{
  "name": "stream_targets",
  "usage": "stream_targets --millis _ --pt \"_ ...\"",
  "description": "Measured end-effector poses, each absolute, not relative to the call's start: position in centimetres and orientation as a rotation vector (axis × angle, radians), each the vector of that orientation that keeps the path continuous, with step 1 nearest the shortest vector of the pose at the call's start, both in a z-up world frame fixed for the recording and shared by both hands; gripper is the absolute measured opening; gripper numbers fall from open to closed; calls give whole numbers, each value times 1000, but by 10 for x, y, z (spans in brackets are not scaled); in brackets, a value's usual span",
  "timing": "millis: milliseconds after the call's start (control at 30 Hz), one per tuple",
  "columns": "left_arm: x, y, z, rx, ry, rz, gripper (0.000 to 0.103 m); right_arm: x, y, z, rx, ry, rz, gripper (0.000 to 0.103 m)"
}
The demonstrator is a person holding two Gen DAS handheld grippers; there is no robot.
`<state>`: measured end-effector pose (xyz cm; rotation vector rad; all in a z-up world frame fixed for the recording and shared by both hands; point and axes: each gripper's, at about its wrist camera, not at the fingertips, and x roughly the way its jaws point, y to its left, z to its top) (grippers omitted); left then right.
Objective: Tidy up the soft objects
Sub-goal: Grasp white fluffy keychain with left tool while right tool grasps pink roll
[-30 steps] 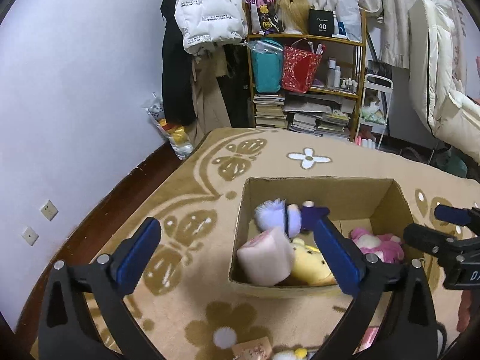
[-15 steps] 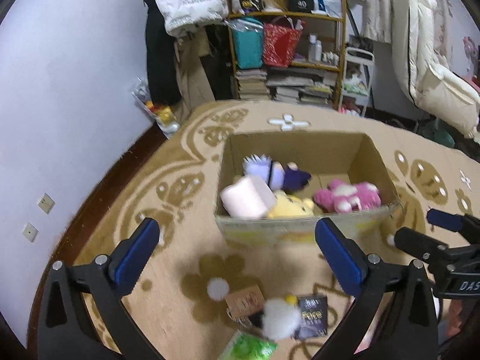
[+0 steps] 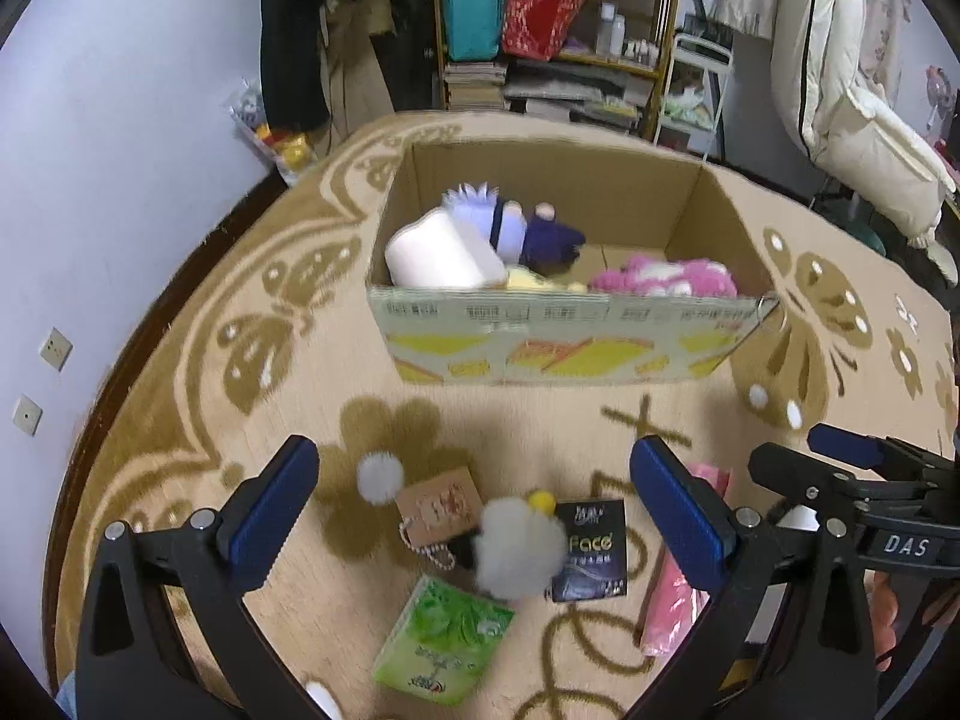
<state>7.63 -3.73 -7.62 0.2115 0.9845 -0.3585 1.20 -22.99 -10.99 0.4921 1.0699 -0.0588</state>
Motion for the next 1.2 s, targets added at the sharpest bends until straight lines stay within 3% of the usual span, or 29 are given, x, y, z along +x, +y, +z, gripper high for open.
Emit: stream_targets --millis 400,600,800,1200 --pt "85 -44 -118 249 1129 -355 102 19 -225 -159 567 1226 -73 78" --pt "86 -48 -144 288 1217 -353 100 22 -219 -175 556 1284 -72 76" --pt "88 -49 -164 297 1300 -357 80 28 -209 -185 516 1316 -64 69" --pt "86 -49 -170 276 1345 -386 44 29 -211 -190 519 1322 -80 69"
